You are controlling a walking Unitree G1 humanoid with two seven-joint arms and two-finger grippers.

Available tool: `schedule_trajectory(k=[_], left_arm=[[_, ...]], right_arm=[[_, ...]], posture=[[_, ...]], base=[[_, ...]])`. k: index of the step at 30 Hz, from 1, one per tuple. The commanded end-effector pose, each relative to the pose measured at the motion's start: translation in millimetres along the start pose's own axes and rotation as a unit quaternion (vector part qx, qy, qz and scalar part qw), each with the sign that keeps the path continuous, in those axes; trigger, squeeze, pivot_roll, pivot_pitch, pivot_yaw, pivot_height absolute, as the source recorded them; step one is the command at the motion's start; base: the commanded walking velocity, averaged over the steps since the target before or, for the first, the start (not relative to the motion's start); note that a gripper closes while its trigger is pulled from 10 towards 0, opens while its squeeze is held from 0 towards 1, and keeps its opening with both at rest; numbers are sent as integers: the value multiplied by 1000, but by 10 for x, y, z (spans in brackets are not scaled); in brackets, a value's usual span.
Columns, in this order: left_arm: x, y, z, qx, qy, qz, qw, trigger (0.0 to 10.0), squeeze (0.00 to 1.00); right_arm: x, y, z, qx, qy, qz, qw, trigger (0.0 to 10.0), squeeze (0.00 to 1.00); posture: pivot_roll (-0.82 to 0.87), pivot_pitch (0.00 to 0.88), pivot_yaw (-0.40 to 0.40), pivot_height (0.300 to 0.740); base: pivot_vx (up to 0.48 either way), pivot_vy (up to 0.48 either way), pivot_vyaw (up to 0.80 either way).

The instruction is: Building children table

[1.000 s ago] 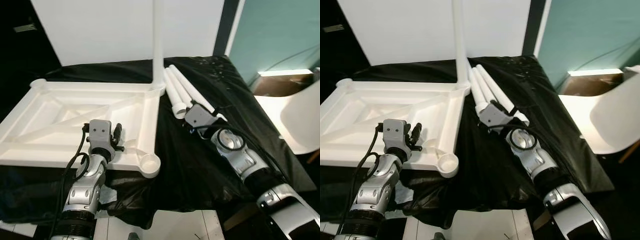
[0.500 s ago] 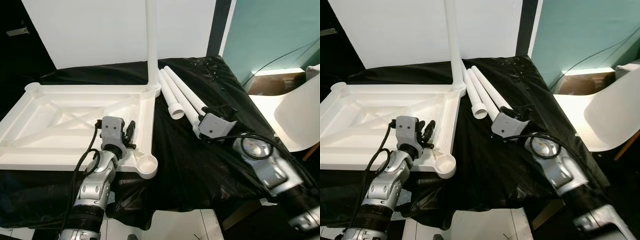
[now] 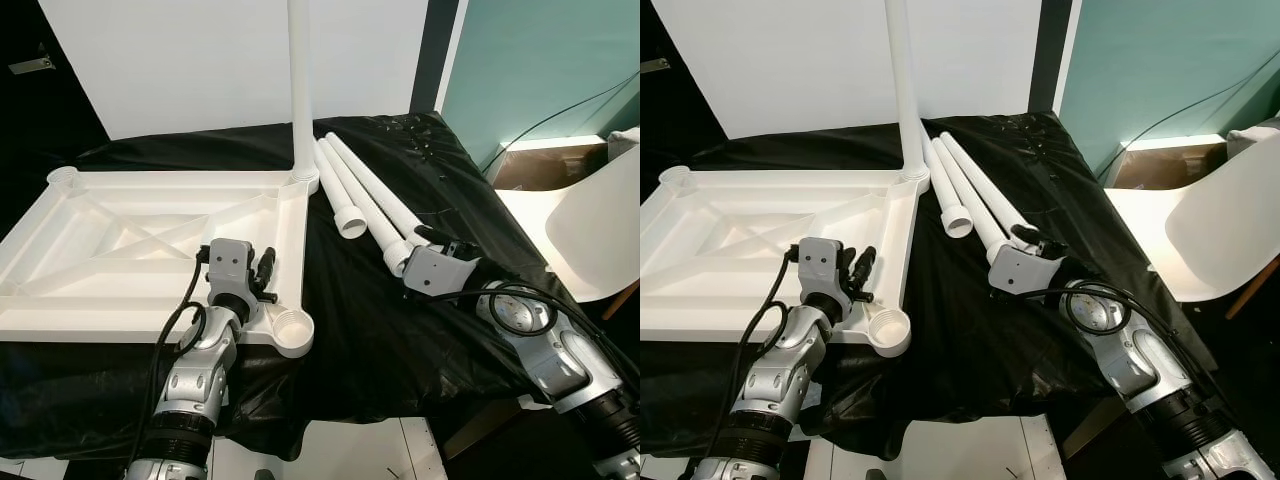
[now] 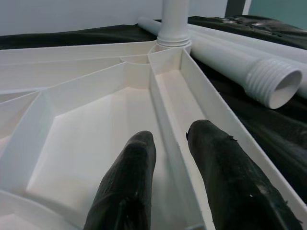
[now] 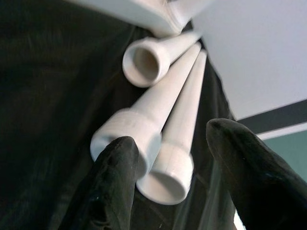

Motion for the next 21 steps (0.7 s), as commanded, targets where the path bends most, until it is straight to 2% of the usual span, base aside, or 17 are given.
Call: schedule_trajectory(k=[1,7,11,14,18,21], left_arm=[[2,-9,-42,4,4,0,1000,10000,0],[-1,6,-49,4,4,4,1000,10000,0],[-1,6,-49,4,4,4,1000,10000,0],[-16,14,-62,4,4,9,1000,10000,0],[-25,2,-77,3,5,9,1000,10000,0],[-24,-8,-77,3,5,8,1000,10000,0]], right_arm=[[42,100,-114,-7,20,22,1000,10000,0],[123,141,-218,-20,47,44,998,10000,0],[123,141,-218,-20,47,44,998,10000,0],[251,203,-334,-38,56,49,996,10000,0],[343,254,-346,-47,51,47,996,10000,0],[443,356,-364,-65,51,54,995,10000,0]], posture=[[-61,0,9,740],[-46,0,2,740],[-46,0,2,740],[-36,0,-1,740],[-33,0,-2,740],[-24,0,-3,740]], base=[[0,0,0],[0,0,0],[0,0,0],[0,0,0],[0,0,0],[0,0,0]])
Point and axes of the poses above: a point about 5 cm out from each wrist's last joint towards the gripper, its own x axis pointing out of the wrist towards the gripper, its own z axis along the axis of the wrist's last joint, y = z × x, the point moved 6 cm from there along x, pointing out of the wrist towards the gripper, and after that the axes turned 6 degrees about x, right-handed, at the moved point
